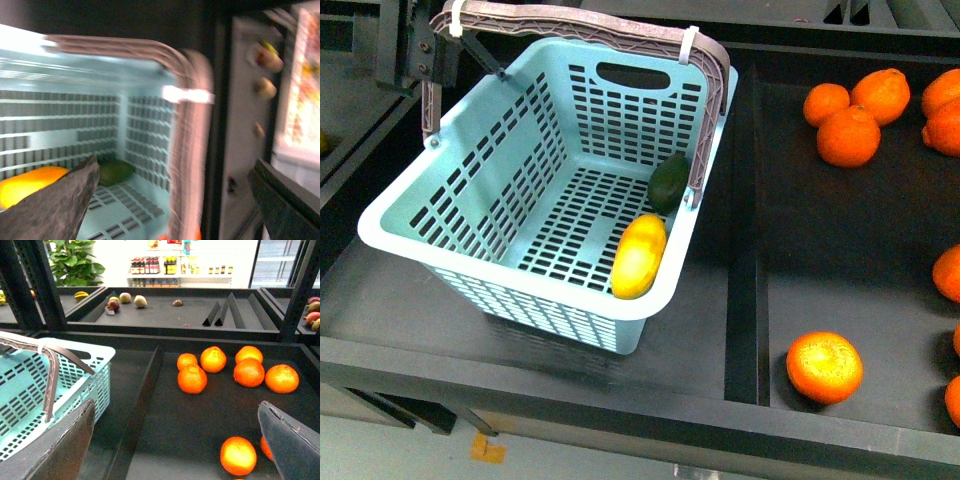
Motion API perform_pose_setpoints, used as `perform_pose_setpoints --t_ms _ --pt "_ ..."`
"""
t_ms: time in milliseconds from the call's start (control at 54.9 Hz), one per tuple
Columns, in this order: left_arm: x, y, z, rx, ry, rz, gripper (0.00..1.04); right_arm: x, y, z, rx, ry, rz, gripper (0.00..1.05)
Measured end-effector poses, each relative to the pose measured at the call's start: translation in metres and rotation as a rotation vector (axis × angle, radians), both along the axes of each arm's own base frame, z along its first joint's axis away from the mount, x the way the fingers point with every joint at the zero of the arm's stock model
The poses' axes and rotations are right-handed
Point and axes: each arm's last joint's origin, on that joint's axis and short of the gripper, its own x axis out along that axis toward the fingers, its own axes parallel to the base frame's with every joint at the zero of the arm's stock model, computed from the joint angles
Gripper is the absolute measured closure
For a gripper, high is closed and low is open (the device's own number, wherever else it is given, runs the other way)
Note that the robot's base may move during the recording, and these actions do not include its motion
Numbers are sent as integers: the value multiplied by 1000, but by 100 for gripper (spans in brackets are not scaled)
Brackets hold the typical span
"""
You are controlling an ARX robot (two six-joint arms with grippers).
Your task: Pick mango and avocado into basket
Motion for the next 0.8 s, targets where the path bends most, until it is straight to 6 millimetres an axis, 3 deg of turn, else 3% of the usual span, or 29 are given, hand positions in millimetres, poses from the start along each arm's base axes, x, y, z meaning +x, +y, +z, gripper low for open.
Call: perform_pose_setpoints --t_ms 55,91,219,328,437,801 --pt "-13 11 -8 185 -197 -139 30 0 0 0 0 0 0 9" --pt "-29 24 -14 409 -313 -220 39 0 0 0 0 0 -1 9" --pt "-71 53 -8 936 -470 -310 62 0 0 0 0 0 0 9" --pt "-98 70 -9 1121 -464 -340 82 0 0 0 0 0 0 9" --pt "-124 82 -19 1185 -432 -385 103 0 0 0 0 0 0 9" --pt "-186 107 -36 1214 -421 -394 103 0 0 0 0 0 0 9"
